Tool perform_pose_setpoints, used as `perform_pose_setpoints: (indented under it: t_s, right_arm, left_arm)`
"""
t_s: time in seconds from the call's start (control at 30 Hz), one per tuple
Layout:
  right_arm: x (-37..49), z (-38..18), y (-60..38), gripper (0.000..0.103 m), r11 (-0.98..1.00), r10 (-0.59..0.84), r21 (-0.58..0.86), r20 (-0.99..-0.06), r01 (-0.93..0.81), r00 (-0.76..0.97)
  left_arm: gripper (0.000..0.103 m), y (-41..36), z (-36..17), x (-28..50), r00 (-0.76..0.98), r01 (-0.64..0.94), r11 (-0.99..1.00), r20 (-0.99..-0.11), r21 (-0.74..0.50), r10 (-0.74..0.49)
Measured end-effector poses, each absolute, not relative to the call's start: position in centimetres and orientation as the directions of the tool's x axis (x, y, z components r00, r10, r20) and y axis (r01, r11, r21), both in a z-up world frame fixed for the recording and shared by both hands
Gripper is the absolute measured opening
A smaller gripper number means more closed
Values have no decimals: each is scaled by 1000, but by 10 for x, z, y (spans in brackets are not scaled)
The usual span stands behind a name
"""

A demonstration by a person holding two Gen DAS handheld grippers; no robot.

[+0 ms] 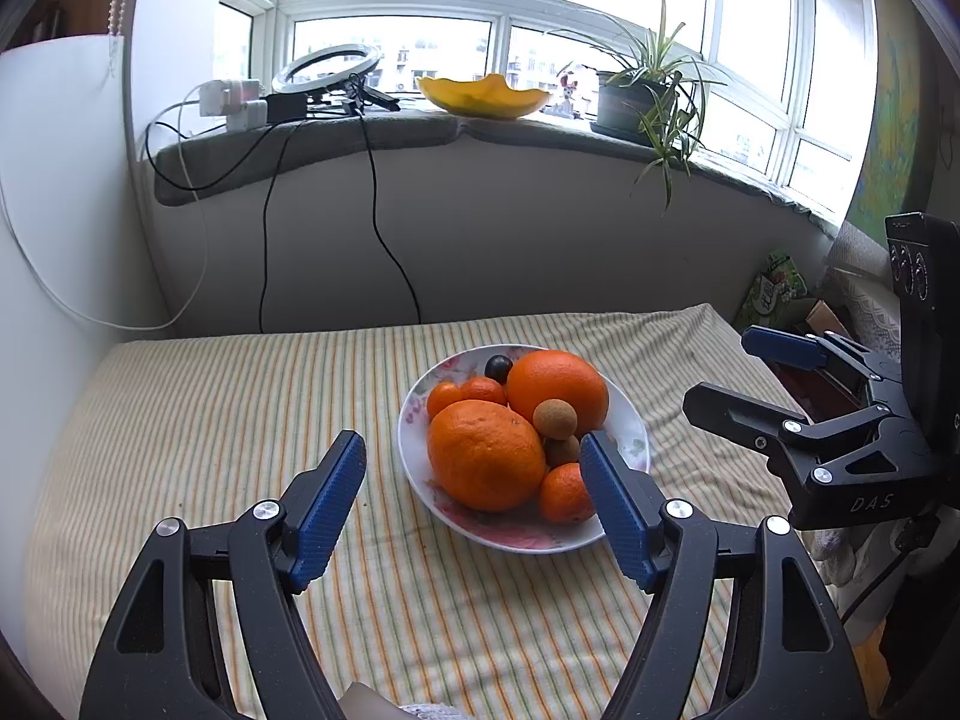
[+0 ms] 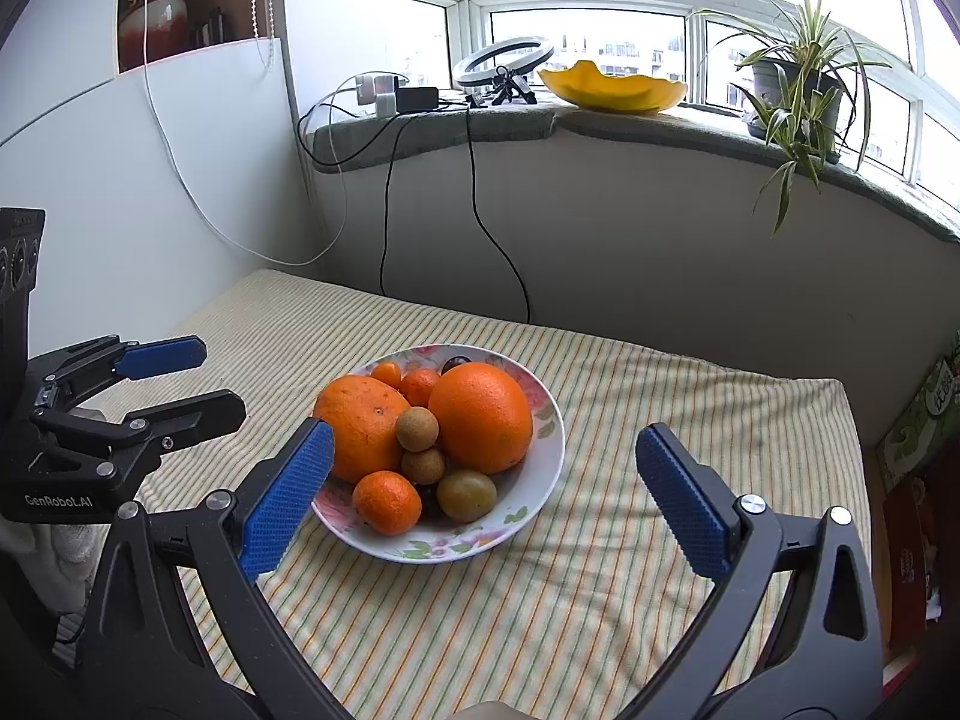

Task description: Organize fruits

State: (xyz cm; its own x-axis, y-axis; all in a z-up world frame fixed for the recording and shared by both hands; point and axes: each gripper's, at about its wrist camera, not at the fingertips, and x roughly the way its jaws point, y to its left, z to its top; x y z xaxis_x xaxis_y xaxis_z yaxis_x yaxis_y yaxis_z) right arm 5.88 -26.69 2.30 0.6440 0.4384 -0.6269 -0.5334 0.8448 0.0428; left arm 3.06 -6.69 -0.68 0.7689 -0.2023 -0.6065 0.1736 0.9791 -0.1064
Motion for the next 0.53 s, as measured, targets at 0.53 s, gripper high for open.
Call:
perform_pose_setpoints:
  t_s: [0.53]
  right_arm:
    - [61, 17, -270, 102, 858, 423, 48, -632, -512, 650]
  left_arm:
    - [74, -67, -9, 29, 772, 182, 978, -602, -99, -204]
